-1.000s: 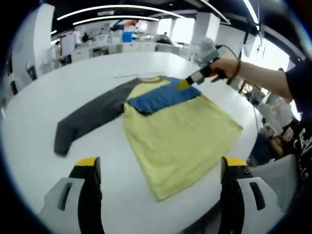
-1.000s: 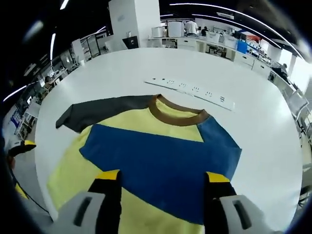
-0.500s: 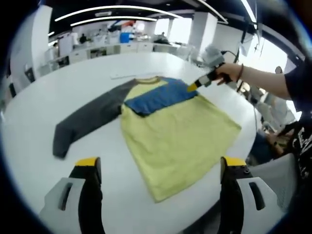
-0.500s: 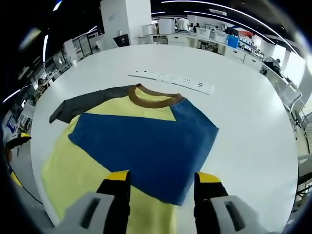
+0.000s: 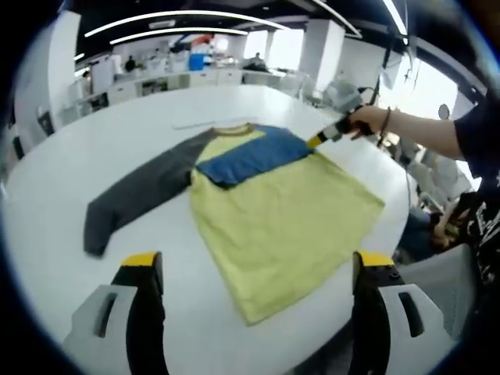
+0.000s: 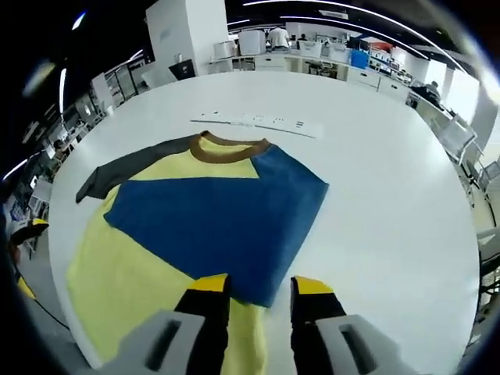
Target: Fold the garment on the visible template until the final outline fits inside the template.
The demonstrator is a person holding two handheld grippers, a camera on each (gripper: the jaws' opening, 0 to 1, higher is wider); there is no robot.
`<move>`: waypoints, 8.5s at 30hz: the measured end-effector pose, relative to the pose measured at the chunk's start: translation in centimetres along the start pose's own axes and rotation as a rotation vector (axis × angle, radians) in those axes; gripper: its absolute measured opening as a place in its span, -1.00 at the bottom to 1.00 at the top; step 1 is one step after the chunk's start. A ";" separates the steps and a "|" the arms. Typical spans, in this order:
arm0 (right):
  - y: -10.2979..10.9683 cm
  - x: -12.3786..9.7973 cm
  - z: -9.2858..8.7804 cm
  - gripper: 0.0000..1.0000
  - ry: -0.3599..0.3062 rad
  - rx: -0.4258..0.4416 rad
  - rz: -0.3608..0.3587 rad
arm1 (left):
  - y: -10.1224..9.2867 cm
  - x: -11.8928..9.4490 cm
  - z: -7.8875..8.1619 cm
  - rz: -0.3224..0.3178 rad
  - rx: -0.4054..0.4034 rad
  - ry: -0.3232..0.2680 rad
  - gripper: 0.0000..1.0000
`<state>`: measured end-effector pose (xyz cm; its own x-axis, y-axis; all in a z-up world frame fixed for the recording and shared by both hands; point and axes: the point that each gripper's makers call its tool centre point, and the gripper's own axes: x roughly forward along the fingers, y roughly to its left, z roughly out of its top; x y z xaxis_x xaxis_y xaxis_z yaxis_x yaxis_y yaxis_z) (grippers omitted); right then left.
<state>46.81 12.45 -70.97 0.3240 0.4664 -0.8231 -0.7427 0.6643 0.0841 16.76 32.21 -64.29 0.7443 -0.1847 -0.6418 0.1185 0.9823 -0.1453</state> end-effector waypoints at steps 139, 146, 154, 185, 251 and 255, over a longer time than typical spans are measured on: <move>5.7 -14.9 -1.4 0.99 -0.197 -0.203 0.207 | 5.4 -1.0 2.5 0.124 0.006 -0.048 0.72; 6.2 -16.4 -2.3 0.99 -0.234 -0.225 0.197 | 7.7 -0.8 2.8 0.186 0.012 -0.055 0.61; 7.1 -16.9 -4.4 0.99 -0.277 -0.230 0.197 | 10.0 -0.4 2.6 0.258 0.027 -0.054 0.42; 7.3 -16.2 -7.2 0.99 -0.270 -0.235 0.169 | 16.9 4.7 0.5 0.370 0.048 -0.011 -0.23; 7.5 -16.2 -7.0 0.99 -0.263 -0.206 0.165 | 19.8 5.5 1.6 0.394 -0.090 -0.112 -0.99; 7.4 -16.4 -7.0 0.99 -0.264 -0.204 0.156 | 19.6 5.7 2.2 0.396 -0.082 -0.112 -0.99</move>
<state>31.89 5.64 -60.83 0.3174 0.7052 -0.6340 -0.8882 0.4552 0.0617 24.78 50.52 -69.10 0.7895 0.2153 -0.5747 -0.2400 0.9702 0.0338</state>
